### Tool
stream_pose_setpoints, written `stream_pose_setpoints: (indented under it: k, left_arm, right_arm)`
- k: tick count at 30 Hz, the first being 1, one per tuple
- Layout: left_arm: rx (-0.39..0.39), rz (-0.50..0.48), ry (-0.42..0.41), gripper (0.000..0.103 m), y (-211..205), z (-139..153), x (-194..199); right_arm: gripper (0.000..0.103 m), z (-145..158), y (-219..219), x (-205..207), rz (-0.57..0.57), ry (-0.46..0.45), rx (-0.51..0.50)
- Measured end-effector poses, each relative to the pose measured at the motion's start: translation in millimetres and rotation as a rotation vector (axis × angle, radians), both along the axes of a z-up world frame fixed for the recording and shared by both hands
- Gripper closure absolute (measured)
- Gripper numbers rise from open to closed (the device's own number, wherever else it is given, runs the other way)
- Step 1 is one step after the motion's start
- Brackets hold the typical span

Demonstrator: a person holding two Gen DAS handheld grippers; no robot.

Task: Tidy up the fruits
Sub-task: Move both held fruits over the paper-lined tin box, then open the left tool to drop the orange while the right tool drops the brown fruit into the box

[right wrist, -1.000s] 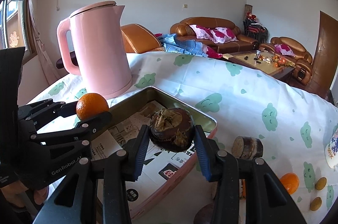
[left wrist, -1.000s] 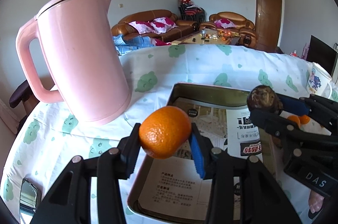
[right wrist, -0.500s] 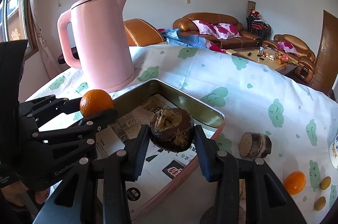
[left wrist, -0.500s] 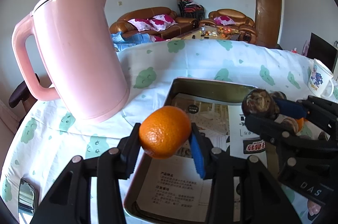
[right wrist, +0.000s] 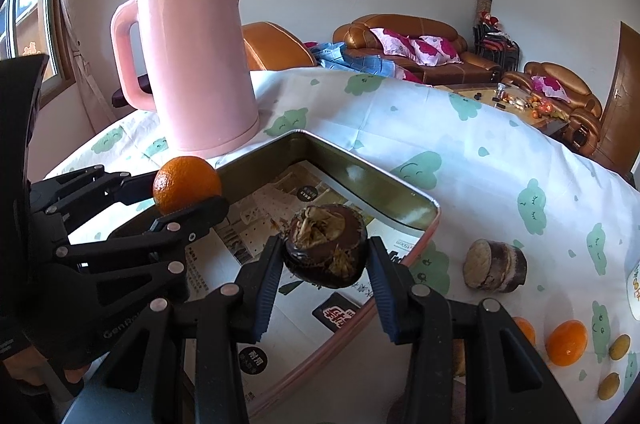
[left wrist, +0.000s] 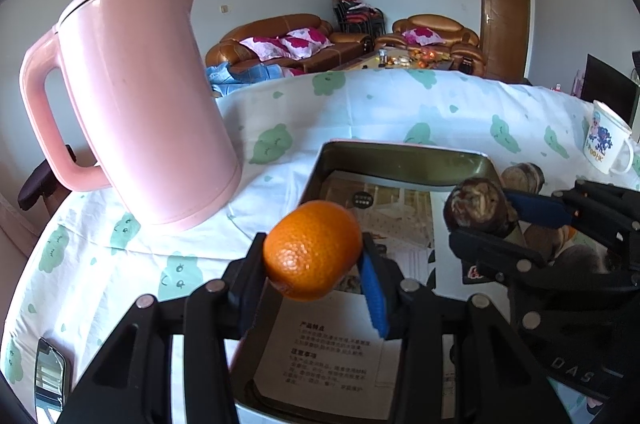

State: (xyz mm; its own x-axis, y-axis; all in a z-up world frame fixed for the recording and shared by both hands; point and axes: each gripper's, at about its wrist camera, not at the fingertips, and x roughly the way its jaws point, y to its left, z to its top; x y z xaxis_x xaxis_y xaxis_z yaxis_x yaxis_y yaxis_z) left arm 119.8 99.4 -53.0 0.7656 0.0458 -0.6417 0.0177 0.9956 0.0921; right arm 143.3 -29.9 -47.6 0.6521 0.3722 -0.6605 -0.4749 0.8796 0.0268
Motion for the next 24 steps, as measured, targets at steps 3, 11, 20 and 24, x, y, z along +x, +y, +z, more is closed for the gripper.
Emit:
stream_pose_setpoints:
  k: [3, 11, 20, 24]
  left_arm:
    - [0.007, 0.001, -0.002, 0.058, 0.5, -1.3, 1.0]
    - [0.011, -0.001, -0.005, 0.058, 0.8, -2.5, 1.9]
    - [0.012, -0.001, -0.005, 0.057, -0.3, -2.3, 0.8]
    - [0.008, -0.001, -0.004, 0.057, -0.3, -2.5, -0.5]
  right_arm:
    - [0.058, -3.0, 2.5, -0.6, 0.009, 0.007, -0.012]
    - [0.058, -3.9, 5.1, -1.9, 0.017, 0.001, -0.029]
    - [0.058, -3.9, 5.9, -2.3, 0.024, 0.002, -0.031]
    - [0.058, -4.5, 6.2, -3.1, 0.037, 0.005, -0.029]
